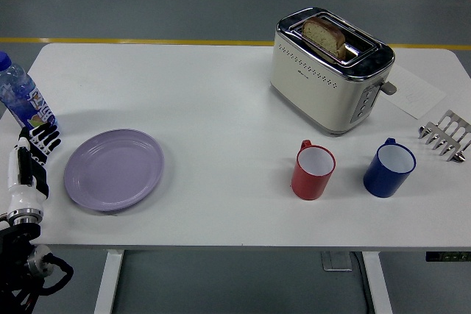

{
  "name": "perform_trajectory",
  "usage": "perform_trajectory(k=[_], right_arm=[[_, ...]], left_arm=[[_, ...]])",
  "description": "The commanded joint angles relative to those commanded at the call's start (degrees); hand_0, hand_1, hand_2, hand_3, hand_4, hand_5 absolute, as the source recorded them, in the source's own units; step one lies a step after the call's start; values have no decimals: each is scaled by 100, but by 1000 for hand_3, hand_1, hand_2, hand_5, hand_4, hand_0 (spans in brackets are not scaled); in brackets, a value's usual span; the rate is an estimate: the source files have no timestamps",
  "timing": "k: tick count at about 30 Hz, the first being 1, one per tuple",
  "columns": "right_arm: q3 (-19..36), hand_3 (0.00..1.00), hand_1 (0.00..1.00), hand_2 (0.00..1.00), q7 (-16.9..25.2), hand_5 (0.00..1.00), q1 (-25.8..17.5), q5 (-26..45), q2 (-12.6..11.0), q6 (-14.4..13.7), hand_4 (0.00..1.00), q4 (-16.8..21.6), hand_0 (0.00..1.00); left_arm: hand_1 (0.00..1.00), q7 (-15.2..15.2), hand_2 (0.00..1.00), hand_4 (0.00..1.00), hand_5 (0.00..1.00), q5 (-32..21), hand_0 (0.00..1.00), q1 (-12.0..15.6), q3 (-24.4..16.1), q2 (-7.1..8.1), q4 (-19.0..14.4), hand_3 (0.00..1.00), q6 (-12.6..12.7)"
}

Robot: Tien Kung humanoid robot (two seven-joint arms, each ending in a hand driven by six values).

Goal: Push plate across desktop

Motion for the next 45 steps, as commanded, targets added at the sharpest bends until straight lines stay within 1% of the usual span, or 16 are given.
perform_trajectory(k=[3, 5, 8, 19, 23, 29, 36, 45], right_arm=[[-12, 603, 653, 686, 2, 210, 1, 15, 4, 4, 446, 0, 676], [144, 603, 653, 686, -11, 211, 10, -182, 26, 19, 446, 0, 675], [226, 603, 653, 686, -18, 211, 13, -304, 37, 27, 446, 0, 675], [120, 603, 650, 684, -23, 212, 16, -192, 41, 36, 445, 0, 674], [117, 602, 650, 681, -24, 213, 16, -196, 38, 40, 445, 0, 674], [111, 602, 650, 682, -22, 212, 19, -191, 34, 42, 444, 0, 674], [72, 601, 649, 682, -13, 213, 32, -139, 15, 43, 445, 0, 673], [49, 602, 648, 681, -11, 213, 46, -115, 8, 46, 445, 0, 672]], left_arm=[[743, -23, 694, 530, 998, -7, 719, 2, 39, -13, 6, 608, 28], [737, -56, 687, 529, 998, -3, 709, -1, 89, -14, 26, 608, 62], [737, -90, 687, 529, 998, -6, 709, 3, 103, -40, 27, 608, 75], [733, -123, 682, 520, 998, -47, 711, -7, 352, -159, 72, 607, 59], [733, -154, 682, 516, 998, -53, 708, -53, 428, -215, 84, 607, 80], [730, -177, 681, 507, 998, -66, 704, -93, 492, -261, 97, 607, 92], [729, -179, 679, 499, 998, -105, 704, -191, 602, -396, 145, 608, 130], [729, -179, 679, 494, 998, -158, 704, -276, 830, -471, 122, 608, 171]])
